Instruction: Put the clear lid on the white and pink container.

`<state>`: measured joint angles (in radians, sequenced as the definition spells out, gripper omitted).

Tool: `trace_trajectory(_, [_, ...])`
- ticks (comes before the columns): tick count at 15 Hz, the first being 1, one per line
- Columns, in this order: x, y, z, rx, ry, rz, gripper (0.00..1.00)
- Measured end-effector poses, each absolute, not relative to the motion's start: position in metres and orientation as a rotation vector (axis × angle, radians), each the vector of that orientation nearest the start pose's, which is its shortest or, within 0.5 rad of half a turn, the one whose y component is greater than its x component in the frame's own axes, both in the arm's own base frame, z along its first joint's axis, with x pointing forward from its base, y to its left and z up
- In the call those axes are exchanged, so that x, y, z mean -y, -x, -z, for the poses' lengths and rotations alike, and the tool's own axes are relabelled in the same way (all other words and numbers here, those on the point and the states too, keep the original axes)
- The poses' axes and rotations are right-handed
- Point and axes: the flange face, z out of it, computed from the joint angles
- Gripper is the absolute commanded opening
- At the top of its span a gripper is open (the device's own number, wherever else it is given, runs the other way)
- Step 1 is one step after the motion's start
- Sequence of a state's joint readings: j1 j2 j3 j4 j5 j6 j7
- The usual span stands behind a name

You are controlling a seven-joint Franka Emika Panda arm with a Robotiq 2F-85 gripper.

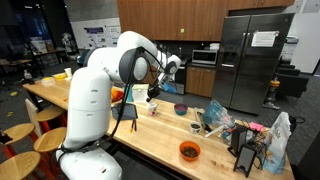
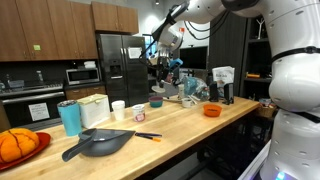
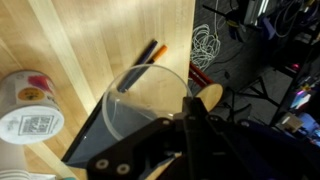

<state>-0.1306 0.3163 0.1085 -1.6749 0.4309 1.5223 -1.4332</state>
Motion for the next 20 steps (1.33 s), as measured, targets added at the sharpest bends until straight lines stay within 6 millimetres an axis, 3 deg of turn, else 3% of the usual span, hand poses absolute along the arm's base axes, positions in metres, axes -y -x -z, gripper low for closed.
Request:
trace_trajectory(4, [-0.012,-0.619,-0.421,1.601,1.739,0.072,0.0])
trace_trajectory(9, [0.013,-0.647,-0.419,1.774,1.507,0.242,0.0])
trace_trajectory(12, [0.022,-0.65,-0.413,1.803,1.451,0.269,0.02])
trace_trajectory(16, [0.017,-0.65,-0.412,1.805,1.445,0.263,0.0])
trace_trajectory(20, [0.01,-0.643,-0.397,1.746,1.251,0.333,0.0])
